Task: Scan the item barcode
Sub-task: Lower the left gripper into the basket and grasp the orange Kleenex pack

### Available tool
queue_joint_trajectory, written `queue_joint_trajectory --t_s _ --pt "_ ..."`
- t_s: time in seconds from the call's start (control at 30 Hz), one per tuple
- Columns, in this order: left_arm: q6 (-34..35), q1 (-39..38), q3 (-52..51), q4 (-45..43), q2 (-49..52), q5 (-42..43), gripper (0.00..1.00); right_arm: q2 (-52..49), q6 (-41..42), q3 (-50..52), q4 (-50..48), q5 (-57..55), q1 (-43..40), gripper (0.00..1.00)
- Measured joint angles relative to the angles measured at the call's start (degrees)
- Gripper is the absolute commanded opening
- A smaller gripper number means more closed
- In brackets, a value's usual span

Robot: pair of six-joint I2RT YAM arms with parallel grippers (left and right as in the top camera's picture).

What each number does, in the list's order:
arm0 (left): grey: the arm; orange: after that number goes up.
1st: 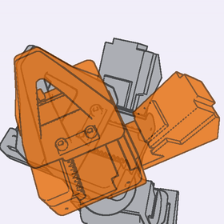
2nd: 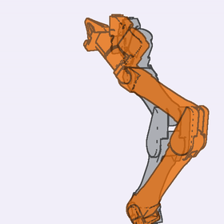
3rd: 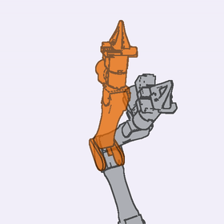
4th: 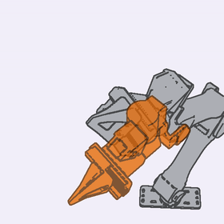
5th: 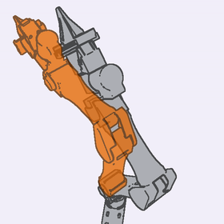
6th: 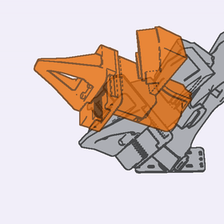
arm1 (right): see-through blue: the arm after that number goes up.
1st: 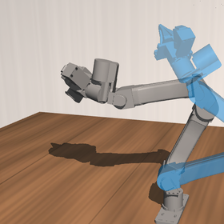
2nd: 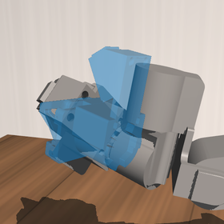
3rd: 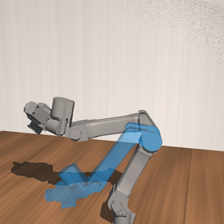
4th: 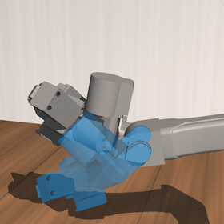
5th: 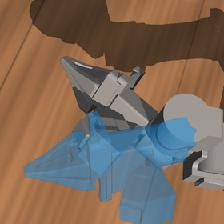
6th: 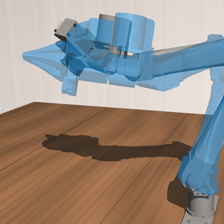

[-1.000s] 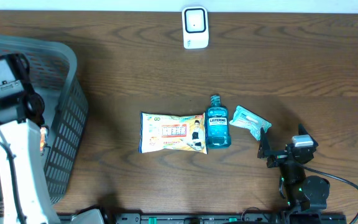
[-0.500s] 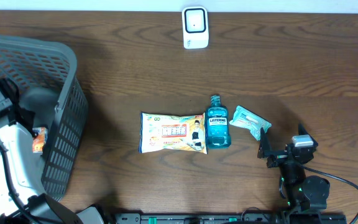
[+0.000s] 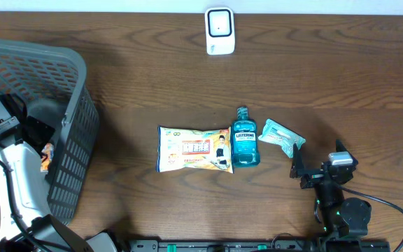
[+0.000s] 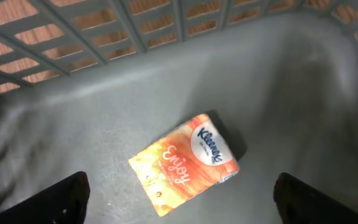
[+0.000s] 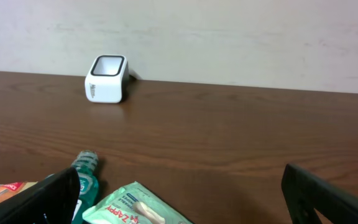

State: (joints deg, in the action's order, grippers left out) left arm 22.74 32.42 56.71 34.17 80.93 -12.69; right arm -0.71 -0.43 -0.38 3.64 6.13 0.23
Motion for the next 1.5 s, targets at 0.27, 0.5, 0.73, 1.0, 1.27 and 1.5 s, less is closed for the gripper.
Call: queue_joint_trajectory --t_s 0.27,0.5,0.73,1.0,1.27,1.5 --pt "-11.32 0.04 0.0 0.39 0.52 7.8 0.98 0.0 0.0 0.0 0.0 0.0 0.0 0.99" --pt "-15.82 0.17 -0.04 0.22 1.16 8.68 0.98 0.0 0.0 0.0 0.0 0.0 0.0 0.99" --pt "-16.85 1.84 -2.91 -1.62 5.05 8.13 0.99 0.0 0.0 0.0 0.0 0.0 0.0 0.99" --pt "-17.05 2.08 -3.89 -4.46 11.78 7.45 0.99 0.0 0.0 0.0 0.0 0.0 0.0 0.99" --pt "-17.0 2.25 -2.32 -7.19 14.51 8.26 0.9 0.0 0.0 0.0 0.0 0.0 0.0 0.99" --pt "-17.0 2.19 -2.14 -8.83 15.39 9.4 0.27 0.0 0.0 0.0 0.0 0.0 0.0 0.99"
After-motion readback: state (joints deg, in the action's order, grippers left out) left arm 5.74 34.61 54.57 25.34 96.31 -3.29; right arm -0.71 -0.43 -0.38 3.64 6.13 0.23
